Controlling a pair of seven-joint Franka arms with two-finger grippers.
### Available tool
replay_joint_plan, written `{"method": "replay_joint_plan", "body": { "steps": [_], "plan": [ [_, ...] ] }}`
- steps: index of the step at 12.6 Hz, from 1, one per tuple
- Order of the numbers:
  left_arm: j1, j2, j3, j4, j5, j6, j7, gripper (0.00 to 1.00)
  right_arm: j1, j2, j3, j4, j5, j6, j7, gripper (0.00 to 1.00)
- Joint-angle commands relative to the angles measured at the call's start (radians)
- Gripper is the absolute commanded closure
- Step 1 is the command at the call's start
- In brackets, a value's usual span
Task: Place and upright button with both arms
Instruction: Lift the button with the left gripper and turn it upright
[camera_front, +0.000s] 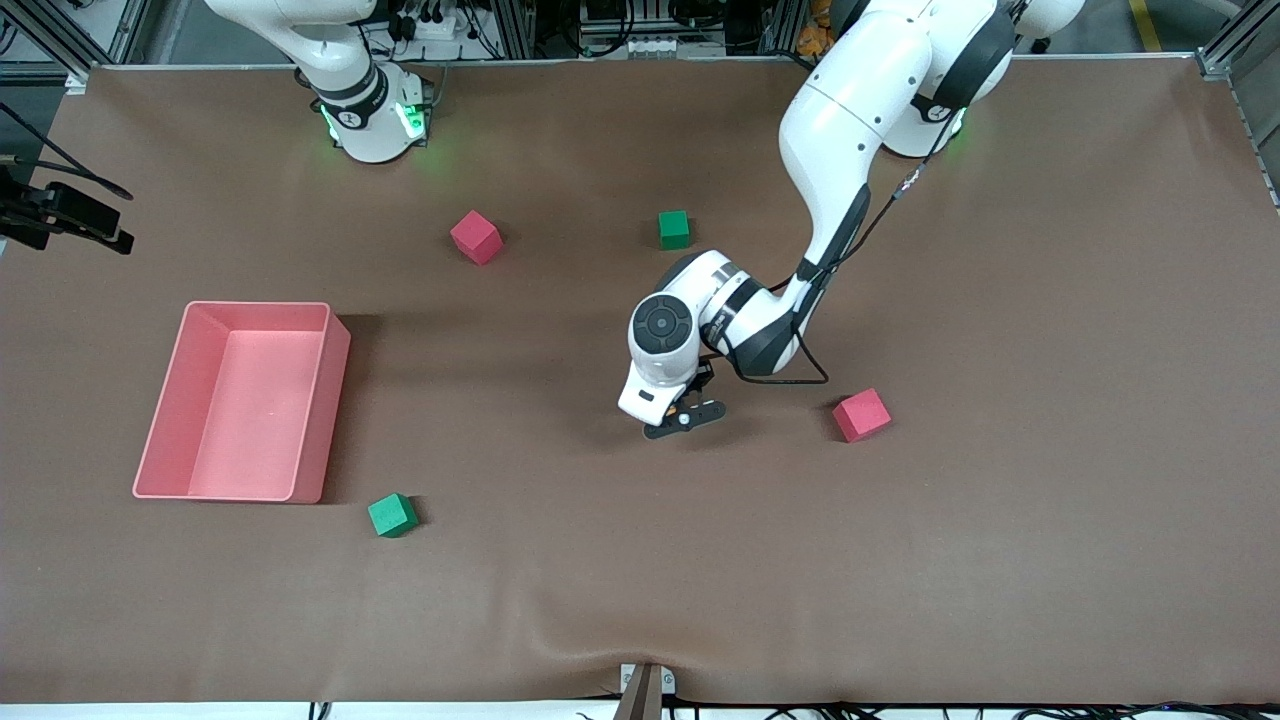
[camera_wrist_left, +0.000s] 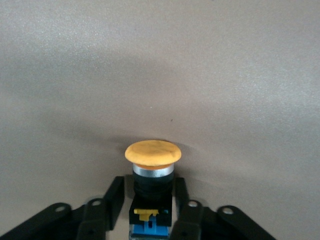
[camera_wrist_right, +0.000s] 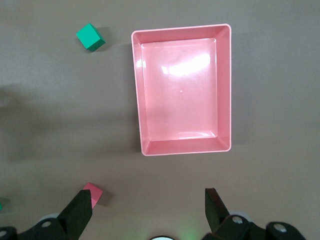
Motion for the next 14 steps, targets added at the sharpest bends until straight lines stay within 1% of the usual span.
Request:
{"method": "replay_joint_plan", "body": {
  "steps": [1, 3, 6, 7, 8, 9, 11, 13, 14],
  "plan": [
    [-0.005, -0.001, 0.004, 0.01, 0.026, 0.01, -0.008, 1.0, 0.012, 0.015, -0.004, 0.039, -0.002, -0.017, 0.008, 0.0],
    [-0.006, -0.021, 0.004, 0.015, 0.027, 0.002, -0.011, 1.0, 0.014, 0.013, -0.005, 0.038, 0.027, -0.014, 0.019, 0.0],
    [-0.015, -0.071, 0.007, 0.015, 0.029, -0.034, -0.018, 1.0, 0.029, 0.015, -0.004, 0.038, 0.034, -0.013, 0.019, 0.0],
    [-0.037, -0.085, 0.008, 0.015, 0.044, -0.039, -0.02, 1.0, 0.029, 0.015, -0.002, 0.038, 0.037, -0.004, 0.02, 0.0],
    [-0.052, -0.099, 0.018, 0.015, 0.091, -0.044, -0.035, 1.0, 0.029, 0.015, -0.002, 0.041, 0.038, 0.001, 0.02, 0.0],
    [-0.063, -0.107, 0.018, 0.017, 0.13, -0.062, -0.076, 1.0, 0.023, 0.015, -0.004, 0.041, 0.061, 0.001, 0.019, 0.0],
    [-0.112, -0.116, 0.024, 0.017, 0.159, -0.093, -0.257, 1.0, 0.015, 0.013, -0.011, 0.053, 0.086, -0.007, 0.02, 0.0],
    [-0.156, -0.116, 0.035, 0.017, 0.265, -0.122, -0.465, 1.0, 0.015, 0.012, -0.013, 0.064, 0.084, -0.005, 0.02, 0.0],
    [-0.187, -0.111, 0.036, 0.015, 0.355, -0.142, -0.579, 1.0, 0.009, 0.012, -0.014, 0.073, 0.083, -0.01, 0.019, 0.0]
  ]
}}
